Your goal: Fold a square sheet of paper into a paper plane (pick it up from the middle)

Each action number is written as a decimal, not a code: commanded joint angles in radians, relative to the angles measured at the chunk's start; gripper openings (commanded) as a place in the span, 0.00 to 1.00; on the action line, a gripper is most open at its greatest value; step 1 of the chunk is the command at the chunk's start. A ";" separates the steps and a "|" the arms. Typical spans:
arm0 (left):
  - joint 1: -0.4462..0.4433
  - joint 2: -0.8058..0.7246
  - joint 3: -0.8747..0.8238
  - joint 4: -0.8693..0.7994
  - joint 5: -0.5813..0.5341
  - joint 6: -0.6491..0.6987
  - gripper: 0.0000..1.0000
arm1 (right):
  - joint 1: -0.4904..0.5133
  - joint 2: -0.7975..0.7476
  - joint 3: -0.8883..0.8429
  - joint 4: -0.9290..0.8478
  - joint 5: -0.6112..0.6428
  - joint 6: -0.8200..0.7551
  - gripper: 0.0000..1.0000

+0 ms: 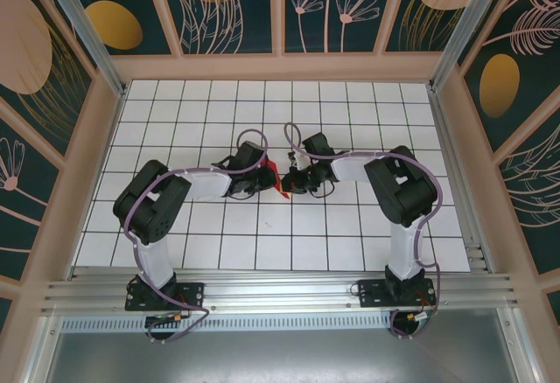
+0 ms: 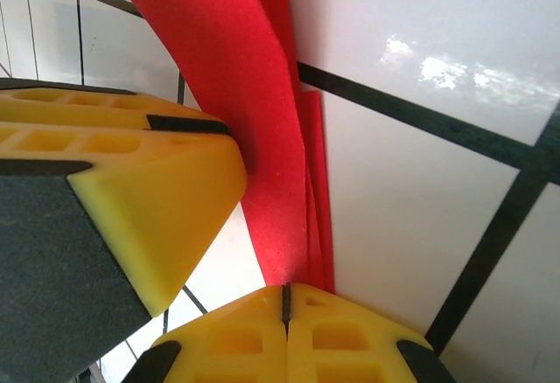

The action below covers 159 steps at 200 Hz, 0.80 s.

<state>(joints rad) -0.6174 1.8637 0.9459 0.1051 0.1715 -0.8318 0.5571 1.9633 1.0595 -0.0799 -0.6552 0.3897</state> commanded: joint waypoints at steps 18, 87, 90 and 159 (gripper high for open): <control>0.033 -0.068 -0.059 0.165 0.047 0.000 0.28 | 0.003 0.035 -0.057 -0.088 0.096 -0.041 0.00; 0.050 -0.077 -0.097 0.273 0.120 0.013 0.31 | 0.015 -0.003 -0.103 -0.112 0.086 -0.051 0.01; 0.050 -0.075 -0.099 0.279 0.126 0.013 0.31 | 0.015 -0.004 -0.103 -0.112 0.086 -0.051 0.01; 0.050 0.003 -0.025 0.142 0.029 0.037 0.30 | 0.020 0.005 -0.097 -0.120 0.091 -0.054 0.01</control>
<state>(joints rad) -0.5701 1.8347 0.8753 0.3302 0.2779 -0.8227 0.5610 1.9339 1.0088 -0.0521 -0.6464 0.3637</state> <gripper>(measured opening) 0.307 0.047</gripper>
